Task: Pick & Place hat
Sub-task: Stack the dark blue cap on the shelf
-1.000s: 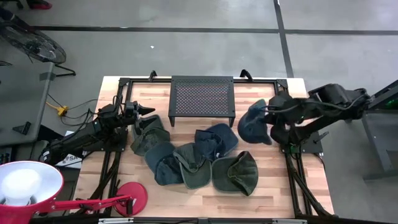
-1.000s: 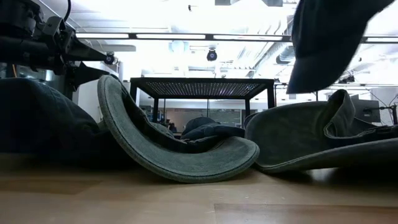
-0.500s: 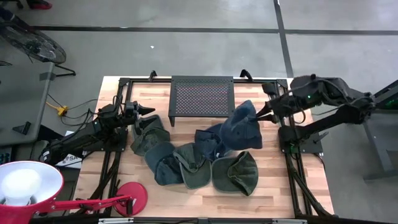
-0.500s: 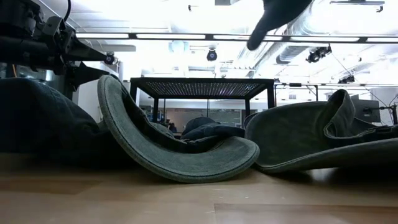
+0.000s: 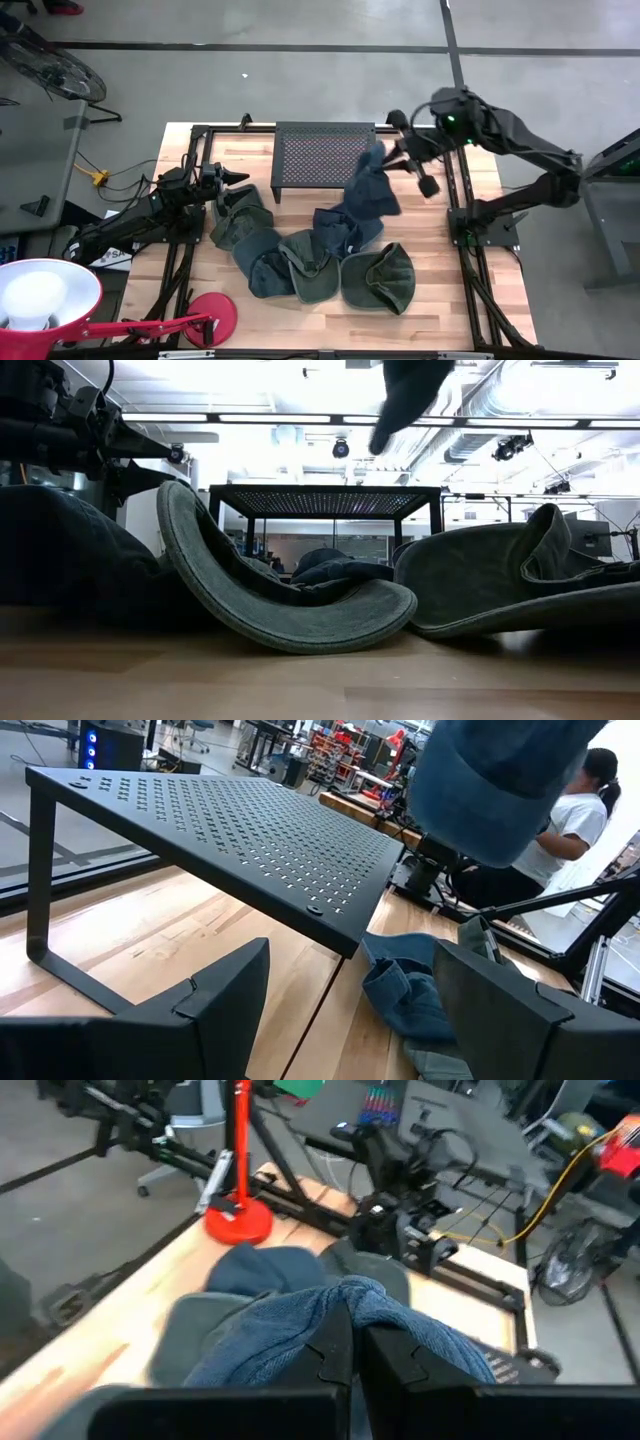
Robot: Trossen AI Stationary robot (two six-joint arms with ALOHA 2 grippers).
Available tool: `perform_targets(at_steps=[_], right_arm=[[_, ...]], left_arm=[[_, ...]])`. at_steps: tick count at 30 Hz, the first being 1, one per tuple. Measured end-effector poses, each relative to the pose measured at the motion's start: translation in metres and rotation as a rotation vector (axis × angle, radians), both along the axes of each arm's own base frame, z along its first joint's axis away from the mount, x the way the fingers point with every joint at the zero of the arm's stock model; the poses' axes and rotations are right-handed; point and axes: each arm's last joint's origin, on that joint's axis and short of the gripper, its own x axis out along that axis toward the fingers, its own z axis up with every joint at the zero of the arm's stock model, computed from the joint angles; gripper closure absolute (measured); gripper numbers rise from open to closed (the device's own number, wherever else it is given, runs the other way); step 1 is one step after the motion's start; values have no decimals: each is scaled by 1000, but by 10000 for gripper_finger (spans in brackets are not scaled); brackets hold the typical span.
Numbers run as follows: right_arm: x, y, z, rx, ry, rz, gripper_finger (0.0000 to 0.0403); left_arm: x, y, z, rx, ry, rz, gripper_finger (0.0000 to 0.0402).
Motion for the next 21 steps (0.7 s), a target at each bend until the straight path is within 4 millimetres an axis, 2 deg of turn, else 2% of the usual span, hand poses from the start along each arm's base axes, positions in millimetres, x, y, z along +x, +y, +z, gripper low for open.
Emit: perform_targets(at_steps=[8, 13, 17, 21], right_arm=[[35, -49, -17, -7, -26, -82, 403], [56, -75, -28, 64, -55, -94, 403], [62, -89, -40, 133, -7, -126, 403], [59, -98, -47, 219, 67, -216, 403]], left_arm=[[0, 0, 0, 0, 0, -1, 126], [0, 0, 0, 0, 0, -2, 126], [0, 0, 0, 0, 0, -3, 126], [0, 0, 0, 0, 0, -3, 126]])
